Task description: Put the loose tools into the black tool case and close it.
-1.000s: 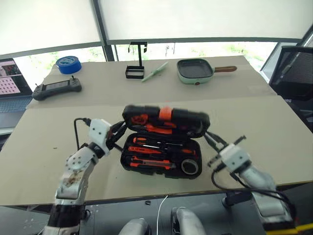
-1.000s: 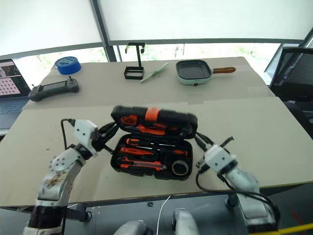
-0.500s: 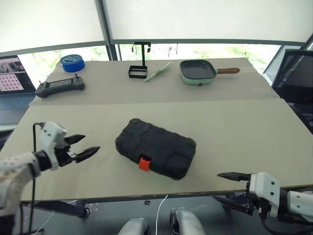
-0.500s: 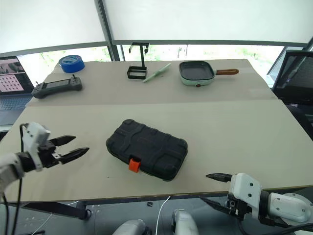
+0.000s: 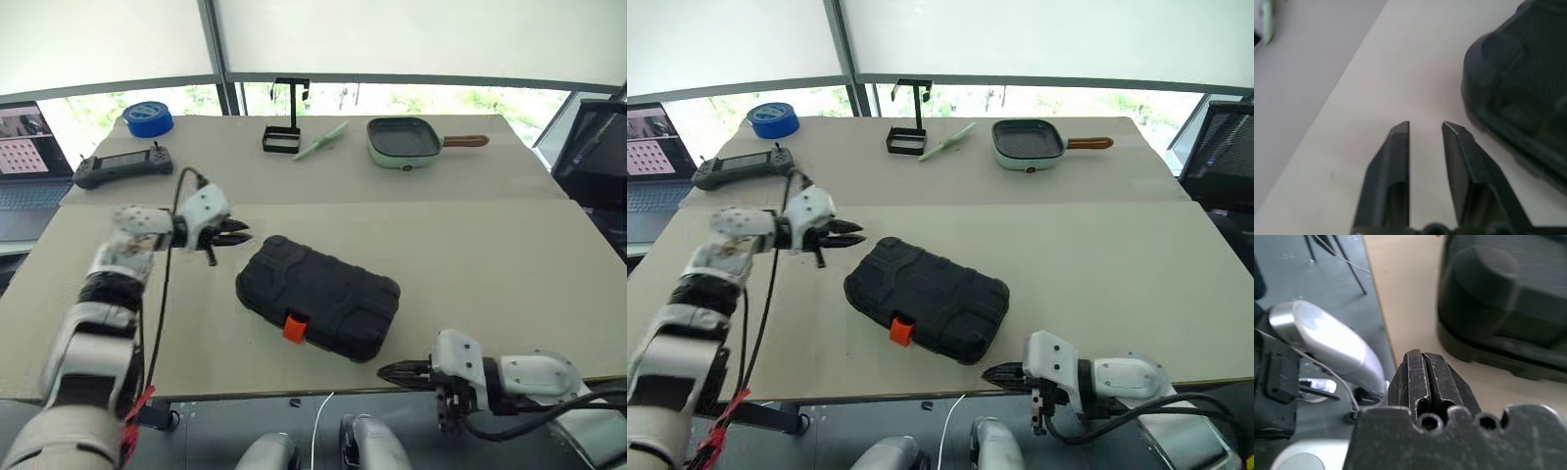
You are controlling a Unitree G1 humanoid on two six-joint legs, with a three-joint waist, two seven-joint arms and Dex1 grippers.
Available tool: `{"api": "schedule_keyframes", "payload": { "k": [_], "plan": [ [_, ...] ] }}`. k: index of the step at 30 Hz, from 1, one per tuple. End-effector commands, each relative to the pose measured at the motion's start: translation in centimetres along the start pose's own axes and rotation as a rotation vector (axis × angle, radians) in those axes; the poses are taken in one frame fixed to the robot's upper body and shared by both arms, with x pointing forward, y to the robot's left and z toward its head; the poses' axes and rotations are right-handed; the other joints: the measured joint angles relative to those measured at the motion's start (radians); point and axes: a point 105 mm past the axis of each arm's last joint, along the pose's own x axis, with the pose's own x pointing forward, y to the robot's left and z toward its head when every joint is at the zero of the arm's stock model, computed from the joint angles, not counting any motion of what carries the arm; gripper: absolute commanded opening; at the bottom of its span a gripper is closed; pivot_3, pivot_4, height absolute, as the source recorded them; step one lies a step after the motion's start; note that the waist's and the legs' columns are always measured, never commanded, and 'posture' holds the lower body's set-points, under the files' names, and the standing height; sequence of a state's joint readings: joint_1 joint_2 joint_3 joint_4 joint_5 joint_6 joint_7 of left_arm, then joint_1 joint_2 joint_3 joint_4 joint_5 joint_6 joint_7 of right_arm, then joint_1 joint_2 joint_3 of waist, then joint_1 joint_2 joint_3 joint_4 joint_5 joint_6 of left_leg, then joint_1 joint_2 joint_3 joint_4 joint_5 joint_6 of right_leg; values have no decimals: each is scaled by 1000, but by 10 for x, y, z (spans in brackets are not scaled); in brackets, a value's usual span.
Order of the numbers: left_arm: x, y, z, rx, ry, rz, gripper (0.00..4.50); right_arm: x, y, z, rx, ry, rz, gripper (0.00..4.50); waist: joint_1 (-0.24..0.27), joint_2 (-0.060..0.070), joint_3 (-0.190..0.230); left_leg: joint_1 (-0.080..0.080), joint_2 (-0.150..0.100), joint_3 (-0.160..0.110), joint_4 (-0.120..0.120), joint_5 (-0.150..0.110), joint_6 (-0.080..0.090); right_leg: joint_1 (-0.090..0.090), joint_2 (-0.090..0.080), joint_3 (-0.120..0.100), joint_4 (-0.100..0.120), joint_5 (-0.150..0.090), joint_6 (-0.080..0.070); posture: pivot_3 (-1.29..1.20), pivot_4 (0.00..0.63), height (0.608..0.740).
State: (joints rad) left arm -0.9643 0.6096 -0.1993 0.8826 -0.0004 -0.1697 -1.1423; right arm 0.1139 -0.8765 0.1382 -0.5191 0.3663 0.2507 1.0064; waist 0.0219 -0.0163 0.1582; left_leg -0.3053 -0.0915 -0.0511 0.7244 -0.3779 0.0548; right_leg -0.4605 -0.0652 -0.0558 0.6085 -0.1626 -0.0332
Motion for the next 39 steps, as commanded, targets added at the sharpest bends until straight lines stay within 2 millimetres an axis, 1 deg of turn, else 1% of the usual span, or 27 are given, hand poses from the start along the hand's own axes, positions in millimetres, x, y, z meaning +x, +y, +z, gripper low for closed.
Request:
{"api": "schedule_keyframes", "payload": {
  "k": [1,3,5,7,8,12,14,17,19,21,22,23,24,26,27,29,30,31,32,35,37,39],
  "plan": [
    [13,4,8,71,-3,12,31,7,-3,7,-5,-23,16,0,-7,0,0,-1,0,0,2,0,0,0,0,0,1,0,0,0,150,740],
    [19,1,12,86,-20,-9,31,10,-8,10,2,-36,-6,0,-10,-1,1,-1,0,-1,2,0,0,0,-1,0,2,0,0,0,150,740],
    [23,-7,15,111,-47,-60,31,12,-20,14,28,-60,-73,0,-9,-1,1,-1,1,-1,2,0,1,0,0,0,3,1,0,0,150,740],
    [23,-18,15,141,-63,-133,31,10,-35,15,31,-66,-162,0,-9,-1,1,-1,1,-2,2,0,1,-1,0,-1,3,1,0,0,150,740],
    [22,-22,15,151,-66,-156,31,9,-40,15,28,-64,-188,0,-9,-1,1,-1,1,-3,2,0,1,0,0,-1,3,1,0,0,150,740],
    [4,-52,6,166,-56,-364,31,-11,-82,3,11,3,-419,0,-19,-1,0,-1,0,-2,3,-1,1,-1,0,-1,3,1,1,0,150,740],
    [-4,-61,6,169,-60,-411,31,-19,-92,-3,10,28,-476,0,-15,2,-1,-1,0,-2,3,-1,2,-1,-1,0,3,1,1,0,150,740],
    [-20,-73,14,159,-75,-462,31,-35,-106,-8,31,41,-550,0,-5,2,-1,-1,-1,-3,3,-1,3,-1,-2,-2,3,1,1,0,150,740],
    [-25,-75,20,146,-88,-462,31,-36,-107,-8,25,41,-558,0,-6,2,-1,-3,-1,-3,3,-1,3,-3,-1,-3,2,1,1,0,150,740],
    [-28,-68,28,153,-101,-422,31,-36,-102,-6,34,25,-539,0,-6,2,-1,-8,-1,-4,5,-1,3,-6,-2,-4,3,1,1,0,150,740],
    [-28,-62,35,154,-118,-389,31,-36,-99,-5,40,18,-519,0,-6,2,-1,-11,-1,-4,7,-1,3,-9,-2,-5,4,1,1,0,150,740],
    [-27,-55,42,146,-139,-360,31,-35,-95,-4,45,13,-497,0,-5,2,-1,-13,-1,-4,8,-1,3,-11,-2,-5,5,1,0,0,150,740],
    [-26,-50,54,120,-175,-340,31,-35,-91,-3,44,12,-474,0,-5,2,-1,-13,-1,-4,9,-1,3,-11,-3,-5,5,1,0,0,150,740],
    [-23,-46,75,74,-236,-339,31,-36,-85,-2,39,14,-443,0,-3,2,-1,-15,-2,-4,11,-1,3,-11,-3,-6,6,2,0,0,150,740],
    [-19,-48,85,57,-264,-357,31,-36,-83,-2,37,17,-431,0,-4,2,-1,-15,-2,-5,12,-1,3,-11,-3,-6,5,2,0,0,150,740],
    [-7,-64,96,60,-291,-429,31,-35,-77,-3,37,23,-406,0,-4,2,-1,-15,-2,-5,12,-1,3,-10,-4,-5,5,2,1,0,150,740],
    [-1,-72,97,73,-292,-457,31,-34,-76,-4,39,26,-400,0,-8,2,-1,-15,-2,-5,12,-1,3,-10,-4,-5,5,2,1,0,150,740],
    [9,-82,93,109,-278,-475,31,-33,-74,-5,40,29,-393,0,-9,2,-1,-15,-2,-5,12,-1,3,-10,-4,-5,5,2,1,0,150,740],
    [20,-90,87,162,-253,-481,31,-30,-72,-6,42,31,-383,0,-10,3,-1,-14,-2,-5,11,-1,3,-10,-4,-5,5,2,1,0,150,740],
    [45,-110,68,257,-184,-512,31,-23,-62,-10,32,48,-329,0,-9,4,-2,-13,-2,-4,11,-1,3,-9,-4,-5,5,2,1,0,150,740],
    [56,-116,56,293,-139,-525,31,-17,-55,-11,17,48,-294,0,-8,3,-2,-14,-2,-5,11,-1,3,-9,-4,-5,5,2,0,0,150,740],
    [61,-117,44,349,-92,-529,31,-13,-57,-6,21,21,-314,0,-6,6,-3,-10,-2,-5,11,-1,3,-5,-4,-5,4,2,0,0,150,740]
  ]
}}
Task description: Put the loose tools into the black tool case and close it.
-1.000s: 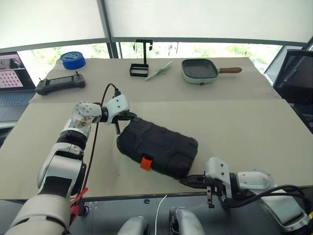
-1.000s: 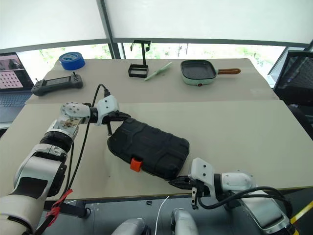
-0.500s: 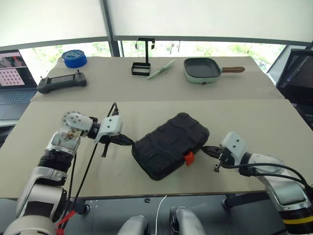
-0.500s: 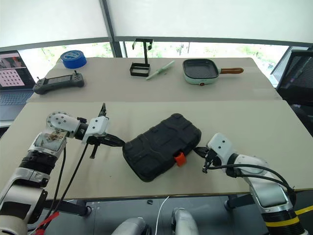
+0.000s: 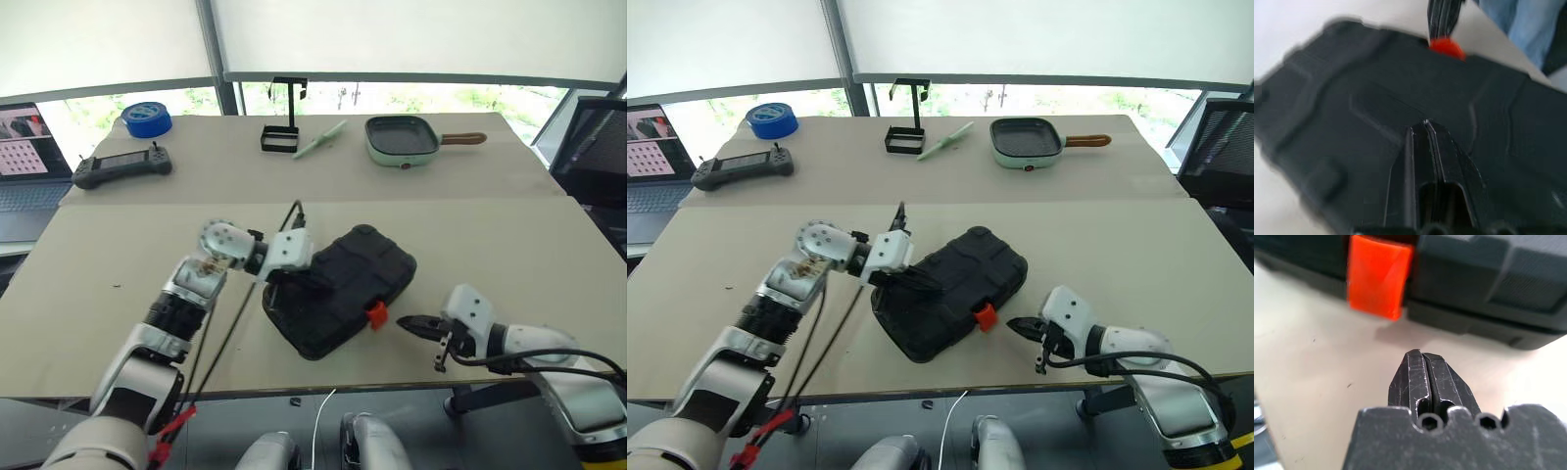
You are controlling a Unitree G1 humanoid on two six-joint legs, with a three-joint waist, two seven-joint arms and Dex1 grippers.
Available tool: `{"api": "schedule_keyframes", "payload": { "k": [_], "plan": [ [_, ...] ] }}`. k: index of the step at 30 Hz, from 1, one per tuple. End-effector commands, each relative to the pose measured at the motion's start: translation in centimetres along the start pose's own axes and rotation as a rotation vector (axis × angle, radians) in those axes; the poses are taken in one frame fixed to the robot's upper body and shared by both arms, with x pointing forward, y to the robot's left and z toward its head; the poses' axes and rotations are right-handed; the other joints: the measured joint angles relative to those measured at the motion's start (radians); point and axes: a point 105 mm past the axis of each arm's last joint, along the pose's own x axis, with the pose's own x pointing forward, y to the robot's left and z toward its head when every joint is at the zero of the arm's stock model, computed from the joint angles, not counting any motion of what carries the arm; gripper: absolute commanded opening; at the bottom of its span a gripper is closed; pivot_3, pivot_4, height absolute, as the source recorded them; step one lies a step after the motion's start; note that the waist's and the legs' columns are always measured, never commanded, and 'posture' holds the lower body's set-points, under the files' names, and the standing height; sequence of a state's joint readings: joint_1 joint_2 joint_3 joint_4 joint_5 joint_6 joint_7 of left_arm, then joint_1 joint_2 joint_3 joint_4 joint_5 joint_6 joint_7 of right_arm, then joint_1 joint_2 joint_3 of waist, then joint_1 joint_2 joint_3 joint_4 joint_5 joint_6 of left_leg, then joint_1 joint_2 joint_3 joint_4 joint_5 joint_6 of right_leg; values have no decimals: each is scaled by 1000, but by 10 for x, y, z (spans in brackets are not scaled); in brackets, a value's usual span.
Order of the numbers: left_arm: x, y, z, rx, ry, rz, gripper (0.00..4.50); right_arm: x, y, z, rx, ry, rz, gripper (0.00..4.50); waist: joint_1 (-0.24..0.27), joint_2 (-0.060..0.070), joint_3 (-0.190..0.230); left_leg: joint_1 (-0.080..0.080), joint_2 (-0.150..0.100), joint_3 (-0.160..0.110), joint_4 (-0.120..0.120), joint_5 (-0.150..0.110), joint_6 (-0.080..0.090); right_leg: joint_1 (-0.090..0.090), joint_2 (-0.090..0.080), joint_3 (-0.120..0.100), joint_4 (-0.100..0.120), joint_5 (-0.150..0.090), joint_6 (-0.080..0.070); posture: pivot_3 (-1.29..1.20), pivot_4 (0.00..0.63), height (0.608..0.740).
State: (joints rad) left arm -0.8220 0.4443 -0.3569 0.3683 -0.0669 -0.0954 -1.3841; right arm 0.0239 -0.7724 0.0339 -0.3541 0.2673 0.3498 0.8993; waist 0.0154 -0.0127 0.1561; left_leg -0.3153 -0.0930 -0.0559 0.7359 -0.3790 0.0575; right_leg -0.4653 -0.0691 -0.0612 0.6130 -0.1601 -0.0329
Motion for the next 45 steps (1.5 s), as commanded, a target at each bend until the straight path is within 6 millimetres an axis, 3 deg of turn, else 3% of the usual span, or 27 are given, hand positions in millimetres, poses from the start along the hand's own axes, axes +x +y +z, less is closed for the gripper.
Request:
{"api": "schedule_keyframes", "payload": {
  "k": [1,7,11,15,22,30,38,45],
  "plan": [
    [7,-14,-40,42,178,-58,31,5,3,22,-53,-83,-7,0,1,3,-2,4,0,0,-1,0,0,4,0,0,-1,0,0,0,150,740],
    [9,-15,-42,35,149,-50,31,12,9,31,-59,-103,23,0,2,9,-8,14,1,1,-6,-1,2,12,0,3,-1,-1,2,0,150,740],
    [7,-12,-38,29,131,-28,31,-2,17,40,-47,-124,93,0,4,11,-9,14,1,1,-6,-1,2,11,1,3,-1,-1,2,0,150,740],
    [6,-8,-37,27,124,-12,31,-11,5,56,1,-193,68,0,4,11,-9,14,1,1,-6,-1,2,11,1,3,-1,-1,2,0,150,740],
    [7,-6,-35,31,116,-9,31,-4,-8,65,2,-219,26,0,8,11,-9,13,1,0,-6,-1,2,11,1,3,-2,-1,2,0,150,740],
    [7,-5,-34,37,114,-8,31,9,-1,45,-3,-121,44,0,9,11,-9,13,1,1,-6,-1,2,10,1,3,-2,-1,2,0,150,740],
    [6,-5,-34,29,107,-3,31,-12,10,40,50,-118,55,0,13,11,-9,13,1,0,-7,-1,2,10,1,3,-2,-1,2,0,150,740],
    [8,-4,-30,34,97,-5,31,-9,21,30,82,-101,56,0,12,11,-9,13,1,1,-7,-1,2,10,1,3,-2,-1,2,0,150,740]
  ]
}}
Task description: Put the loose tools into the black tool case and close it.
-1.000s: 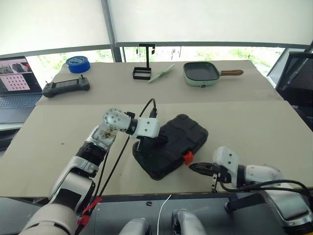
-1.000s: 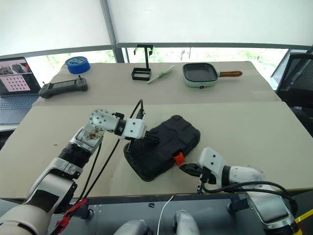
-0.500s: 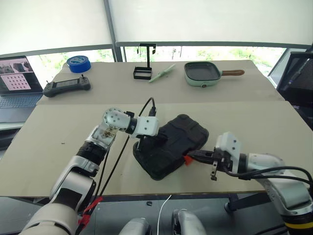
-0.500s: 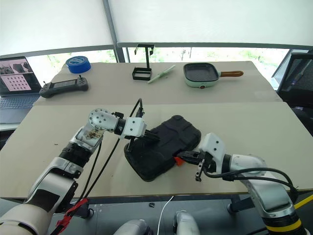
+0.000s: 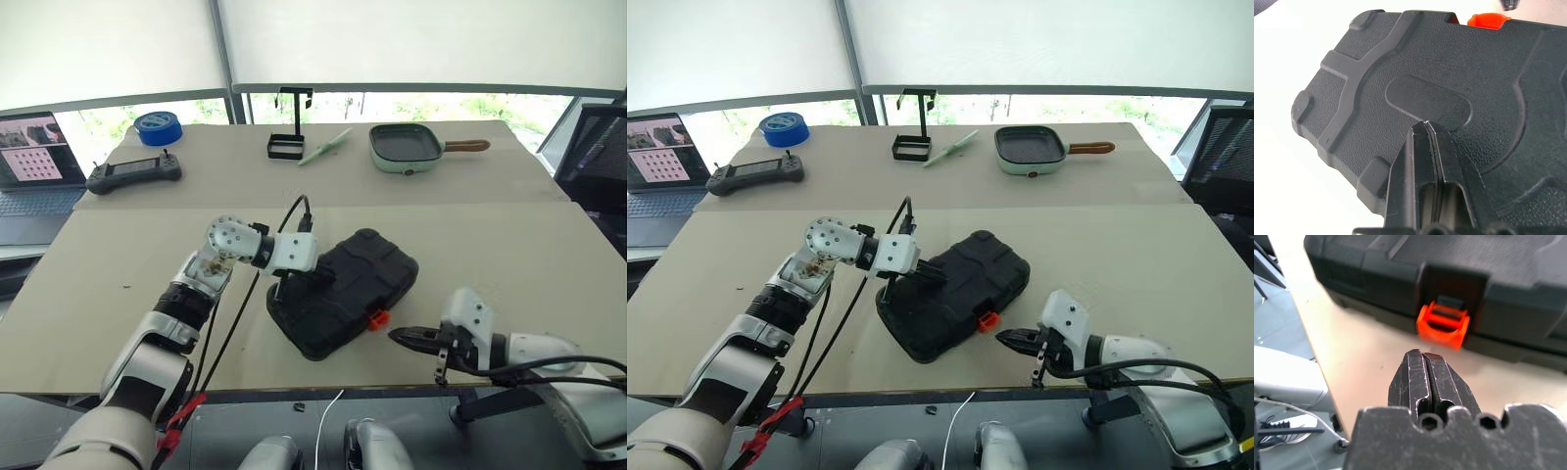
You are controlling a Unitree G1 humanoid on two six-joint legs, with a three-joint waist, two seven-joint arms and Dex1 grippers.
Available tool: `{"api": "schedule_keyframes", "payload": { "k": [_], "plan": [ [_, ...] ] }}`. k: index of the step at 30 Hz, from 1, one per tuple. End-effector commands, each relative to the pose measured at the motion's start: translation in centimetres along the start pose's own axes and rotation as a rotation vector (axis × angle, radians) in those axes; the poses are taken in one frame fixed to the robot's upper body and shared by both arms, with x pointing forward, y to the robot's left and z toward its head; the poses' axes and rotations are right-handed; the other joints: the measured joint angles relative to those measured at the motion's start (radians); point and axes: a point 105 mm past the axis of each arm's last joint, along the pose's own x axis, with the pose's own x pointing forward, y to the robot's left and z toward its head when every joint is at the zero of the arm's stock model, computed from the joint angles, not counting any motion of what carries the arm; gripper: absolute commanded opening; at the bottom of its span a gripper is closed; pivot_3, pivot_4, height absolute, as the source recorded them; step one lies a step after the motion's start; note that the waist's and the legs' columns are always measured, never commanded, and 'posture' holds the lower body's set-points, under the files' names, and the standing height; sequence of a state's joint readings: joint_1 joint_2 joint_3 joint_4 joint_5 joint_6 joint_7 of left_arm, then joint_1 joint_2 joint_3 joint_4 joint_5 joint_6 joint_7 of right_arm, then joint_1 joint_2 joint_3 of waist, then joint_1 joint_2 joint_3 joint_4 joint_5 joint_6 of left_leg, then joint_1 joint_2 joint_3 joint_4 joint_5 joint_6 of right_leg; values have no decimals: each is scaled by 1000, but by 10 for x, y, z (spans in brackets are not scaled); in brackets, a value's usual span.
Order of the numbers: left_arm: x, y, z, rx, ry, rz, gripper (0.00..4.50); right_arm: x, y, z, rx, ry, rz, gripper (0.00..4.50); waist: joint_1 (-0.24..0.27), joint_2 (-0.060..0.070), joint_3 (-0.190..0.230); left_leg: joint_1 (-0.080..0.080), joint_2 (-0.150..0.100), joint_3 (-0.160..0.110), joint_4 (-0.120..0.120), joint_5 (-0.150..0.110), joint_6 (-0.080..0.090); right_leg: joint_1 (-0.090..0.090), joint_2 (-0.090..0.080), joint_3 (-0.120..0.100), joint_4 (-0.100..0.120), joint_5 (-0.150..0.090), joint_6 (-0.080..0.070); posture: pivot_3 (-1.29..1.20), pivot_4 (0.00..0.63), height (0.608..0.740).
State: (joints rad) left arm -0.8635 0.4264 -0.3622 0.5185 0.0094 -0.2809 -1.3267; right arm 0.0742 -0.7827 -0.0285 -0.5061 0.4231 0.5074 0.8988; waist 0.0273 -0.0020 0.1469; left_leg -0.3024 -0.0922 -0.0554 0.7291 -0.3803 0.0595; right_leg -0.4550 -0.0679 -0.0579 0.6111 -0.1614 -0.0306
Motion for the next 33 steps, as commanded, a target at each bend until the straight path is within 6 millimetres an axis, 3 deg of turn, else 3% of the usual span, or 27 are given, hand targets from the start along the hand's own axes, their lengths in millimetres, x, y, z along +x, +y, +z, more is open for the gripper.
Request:
{"api": "schedule_keyframes", "payload": {
  "k": [1,5,10,16,22,27,33],
  "plan": [
    [8,-16,-15,-55,39,-56,31,1,5,7,-24,-29,0,0,1,0,0,0,0,0,0,0,0,0,0,0,0,0,0,0,150,740],
    [10,-15,-12,-50,28,-59,31,7,4,-4,-10,-6,-21,0,1,0,0,0,0,0,0,0,0,0,0,0,0,0,0,0,150,740],
    [15,-17,-6,-34,9,-86,31,21,-11,-16,-14,26,-75,0,2,0,0,0,0,0,0,0,0,0,0,0,0,0,0,0,150,740],
    [19,-21,-4,-21,4,-105,31,29,-17,16,-45,-73,-64,0,8,0,0,-1,0,0,-1,0,0,-1,0,0,-1,0,1,0,150,740],
    [23,-25,-5,-19,2,-111,31,24,-4,54,-25,-180,9,0,7,0,0,-2,0,0,-1,0,0,-2,0,0,0,0,0,0,150,740],
    [25,-26,-5,-20,-2,-109,31,18,-2,61,-32,-177,20,0,-9,0,0,-2,0,0,-1,0,0,-3,1,0,-1,0,0,0,150,740],
    [27,-29,-5,-18,-3,-115,31,17,-5,51,-42,-132,15,0,-8,0,0,-1,0,-1,-1,-1,1,-2,1,0,-1,-1,1,0,150,740]
  ]
}}
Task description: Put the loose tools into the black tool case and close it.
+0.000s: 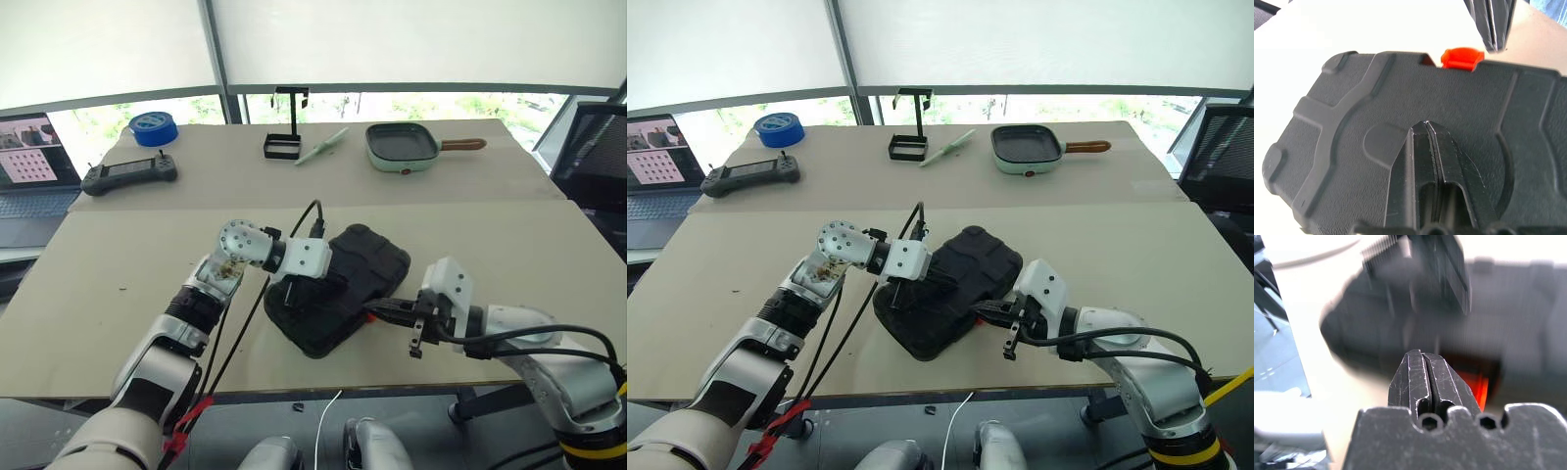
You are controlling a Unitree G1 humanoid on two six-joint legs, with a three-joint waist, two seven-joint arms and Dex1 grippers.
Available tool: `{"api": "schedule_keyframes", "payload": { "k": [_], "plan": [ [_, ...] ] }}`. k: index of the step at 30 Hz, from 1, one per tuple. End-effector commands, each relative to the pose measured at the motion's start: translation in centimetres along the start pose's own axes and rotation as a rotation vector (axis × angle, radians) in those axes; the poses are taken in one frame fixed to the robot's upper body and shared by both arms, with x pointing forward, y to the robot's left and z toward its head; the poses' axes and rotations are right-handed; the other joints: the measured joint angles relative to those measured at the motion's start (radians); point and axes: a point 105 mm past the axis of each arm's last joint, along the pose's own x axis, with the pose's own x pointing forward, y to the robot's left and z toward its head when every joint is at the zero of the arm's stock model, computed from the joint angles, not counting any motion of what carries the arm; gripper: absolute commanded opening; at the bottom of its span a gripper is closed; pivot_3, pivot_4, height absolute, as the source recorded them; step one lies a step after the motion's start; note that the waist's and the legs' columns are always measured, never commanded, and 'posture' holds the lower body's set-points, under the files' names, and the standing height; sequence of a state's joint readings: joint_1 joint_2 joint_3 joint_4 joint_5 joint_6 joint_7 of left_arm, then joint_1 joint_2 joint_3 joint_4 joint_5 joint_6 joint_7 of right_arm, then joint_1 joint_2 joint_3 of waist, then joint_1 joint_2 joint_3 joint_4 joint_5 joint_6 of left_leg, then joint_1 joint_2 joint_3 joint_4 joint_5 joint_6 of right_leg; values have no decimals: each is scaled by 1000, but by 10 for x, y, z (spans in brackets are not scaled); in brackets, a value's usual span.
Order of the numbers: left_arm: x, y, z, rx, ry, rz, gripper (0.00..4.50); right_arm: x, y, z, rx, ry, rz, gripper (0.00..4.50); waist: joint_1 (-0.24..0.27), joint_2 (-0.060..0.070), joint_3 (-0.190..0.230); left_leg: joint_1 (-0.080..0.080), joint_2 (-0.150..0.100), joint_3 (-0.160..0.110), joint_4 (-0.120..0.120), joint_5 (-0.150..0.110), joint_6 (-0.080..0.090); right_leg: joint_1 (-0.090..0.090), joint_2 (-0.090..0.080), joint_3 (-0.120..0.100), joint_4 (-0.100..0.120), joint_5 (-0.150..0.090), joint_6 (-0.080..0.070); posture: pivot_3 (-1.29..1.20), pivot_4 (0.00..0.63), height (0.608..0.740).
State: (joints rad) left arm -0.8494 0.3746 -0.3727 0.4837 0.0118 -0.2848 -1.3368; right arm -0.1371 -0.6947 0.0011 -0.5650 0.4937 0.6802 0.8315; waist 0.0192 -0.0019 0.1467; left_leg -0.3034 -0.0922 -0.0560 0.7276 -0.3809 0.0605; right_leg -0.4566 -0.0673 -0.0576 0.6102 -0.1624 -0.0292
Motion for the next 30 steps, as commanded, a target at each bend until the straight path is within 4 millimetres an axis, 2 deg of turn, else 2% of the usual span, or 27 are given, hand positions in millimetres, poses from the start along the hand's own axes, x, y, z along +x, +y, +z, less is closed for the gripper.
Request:
{"api": "schedule_keyframes", "payload": {
  "k": [1,7,11,13,16,20,25,30],
  "plan": [
    [10,-24,-19,-53,51,-81,31,-4,2,-1,-25,-1,7,0,0,0,0,0,0,0,0,0,0,0,0,0,0,0,0,0,150,740],
    [3,-24,-23,-64,71,-68,31,-15,7,-5,6,7,31,0,-3,0,0,0,0,1,0,0,0,0,0,0,0,0,0,0,150,740],
    [2,-24,-25,-61,77,-68,31,-22,7,-23,10,86,36,0,-5,0,0,0,0,1,0,0,0,0,0,0,0,0,0,0,150,740],
    [4,-22,-22,-56,69,-63,31,-22,-1,-38,7,135,0,0,-6,0,0,0,0,1,0,0,0,0,0,0,0,0,0,0,150,740],
    [6,-21,-19,-52,63,-61,31,-19,-13,-45,-3,143,-47,0,-5,0,0,1,0,1,0,0,0,0,0,1,0,0,0,0,150,740],
    [7,-21,-19,-47,64,-65,31,-8,-20,-32,-29,81,-58,0,-6,0,0,1,0,1,0,0,0,0,0,1,0,0,0,0,150,740],
    [7,-23,-21,-46,68,-72,31,3,-15,-7,-35,2,-13,0,-7,0,0,1,0,1,0,0,0,0,0,1,0,0,0,0,150,740],
    [7,-24,-22,-49,70,-73,31,6,-13,-3,-29,-4,-6,0,-10,0,0,1,0,1,-1,0,0,0,0,2,1,0,0,0,150,740]
  ]
}}
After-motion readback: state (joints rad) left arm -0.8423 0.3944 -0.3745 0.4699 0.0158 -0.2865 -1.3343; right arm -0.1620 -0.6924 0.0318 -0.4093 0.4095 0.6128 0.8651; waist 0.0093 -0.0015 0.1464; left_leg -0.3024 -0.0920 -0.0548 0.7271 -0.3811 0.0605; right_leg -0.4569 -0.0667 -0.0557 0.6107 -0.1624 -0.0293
